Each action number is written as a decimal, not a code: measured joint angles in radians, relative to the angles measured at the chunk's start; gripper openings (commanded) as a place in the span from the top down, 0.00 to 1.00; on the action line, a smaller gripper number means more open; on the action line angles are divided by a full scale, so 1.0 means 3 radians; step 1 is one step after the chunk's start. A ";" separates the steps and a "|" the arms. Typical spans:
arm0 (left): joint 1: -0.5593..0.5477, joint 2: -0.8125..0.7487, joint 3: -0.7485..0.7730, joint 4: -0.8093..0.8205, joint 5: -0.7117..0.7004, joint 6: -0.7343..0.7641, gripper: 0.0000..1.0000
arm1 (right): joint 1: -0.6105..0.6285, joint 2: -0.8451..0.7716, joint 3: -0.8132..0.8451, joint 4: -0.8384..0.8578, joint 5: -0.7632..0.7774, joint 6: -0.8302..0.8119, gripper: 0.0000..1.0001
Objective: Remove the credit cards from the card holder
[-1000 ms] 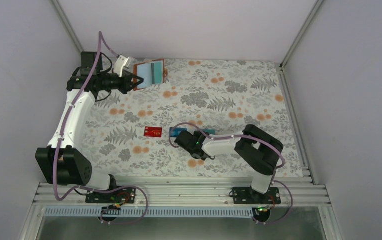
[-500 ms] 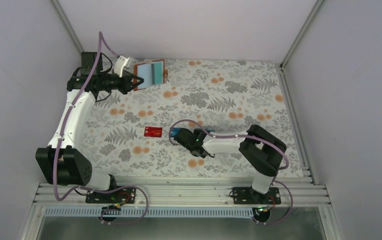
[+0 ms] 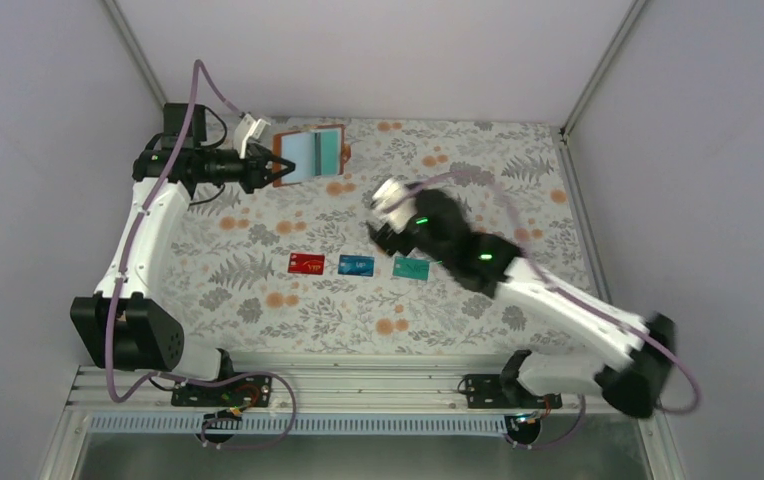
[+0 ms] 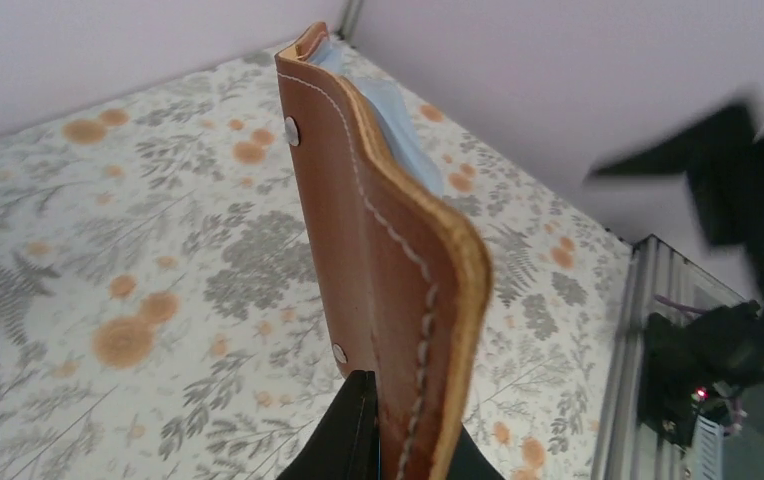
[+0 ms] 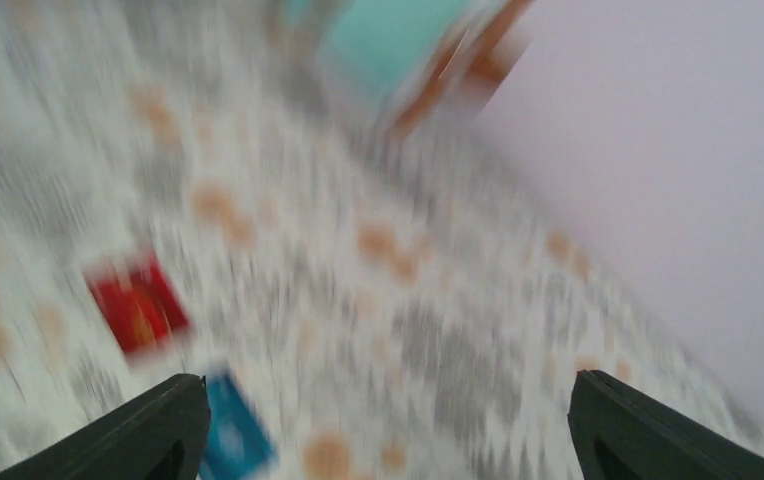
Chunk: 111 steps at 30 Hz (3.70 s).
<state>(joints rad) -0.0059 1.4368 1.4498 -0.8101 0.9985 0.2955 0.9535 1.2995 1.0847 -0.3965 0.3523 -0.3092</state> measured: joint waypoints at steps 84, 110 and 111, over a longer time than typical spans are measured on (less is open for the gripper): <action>-0.0881 -0.0061 0.0240 -0.0231 0.0264 0.0486 0.85 | -0.1275 0.0230 0.0490 0.0971 -0.4017 0.1462 0.96; -0.0706 -0.0045 0.0331 -0.0572 0.1039 0.0824 0.98 | -0.1386 0.0207 0.0491 0.1096 -0.4477 0.1433 0.96; -0.0699 -0.0045 0.0329 -0.0577 0.1031 0.0833 0.97 | -0.1387 0.0209 0.0491 0.1083 -0.4480 0.1423 0.96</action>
<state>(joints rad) -0.2157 1.4235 1.5486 -0.9833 1.3079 0.5453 0.5373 1.3621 1.2320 -0.0715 -0.9916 0.1177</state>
